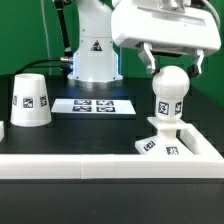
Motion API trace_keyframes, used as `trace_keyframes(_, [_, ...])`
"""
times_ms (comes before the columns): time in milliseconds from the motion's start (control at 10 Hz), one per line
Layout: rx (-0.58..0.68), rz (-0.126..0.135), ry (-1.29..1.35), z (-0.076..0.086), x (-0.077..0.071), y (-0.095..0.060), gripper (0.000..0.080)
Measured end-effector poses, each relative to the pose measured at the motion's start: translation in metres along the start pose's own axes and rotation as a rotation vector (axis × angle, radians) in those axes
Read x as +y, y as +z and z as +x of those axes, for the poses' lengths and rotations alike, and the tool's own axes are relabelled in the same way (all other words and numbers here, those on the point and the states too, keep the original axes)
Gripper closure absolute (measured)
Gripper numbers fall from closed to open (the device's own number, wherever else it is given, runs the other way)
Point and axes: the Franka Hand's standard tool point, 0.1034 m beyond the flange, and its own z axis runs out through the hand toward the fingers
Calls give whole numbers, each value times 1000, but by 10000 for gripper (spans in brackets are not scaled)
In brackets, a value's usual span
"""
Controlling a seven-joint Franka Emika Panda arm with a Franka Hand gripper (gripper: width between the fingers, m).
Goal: Assemble lamp
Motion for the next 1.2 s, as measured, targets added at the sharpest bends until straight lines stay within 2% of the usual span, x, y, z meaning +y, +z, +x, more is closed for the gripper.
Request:
trace_keyframes(100, [-28, 18, 7, -1, -3, 1, 101])
trace_keyframes(300, [-30, 17, 8, -3, -2, 2, 101])
trace_keyframes(400, [-92, 46, 11, -11, -5, 7, 101])
trace_keyframes(500, [-171, 89, 18, -12, -8, 10, 101])
trace_keyframes(600, [-195, 102, 19, -8, -6, 11, 101])
trace_keyframes(700, [-267, 134, 20, -13, -8, 13, 101])
trace_keyframes(1000, [-448, 186, -5, -15, -10, 19, 101])
trace_keyframes(1200, [-472, 196, -9, -16, -11, 23, 101])
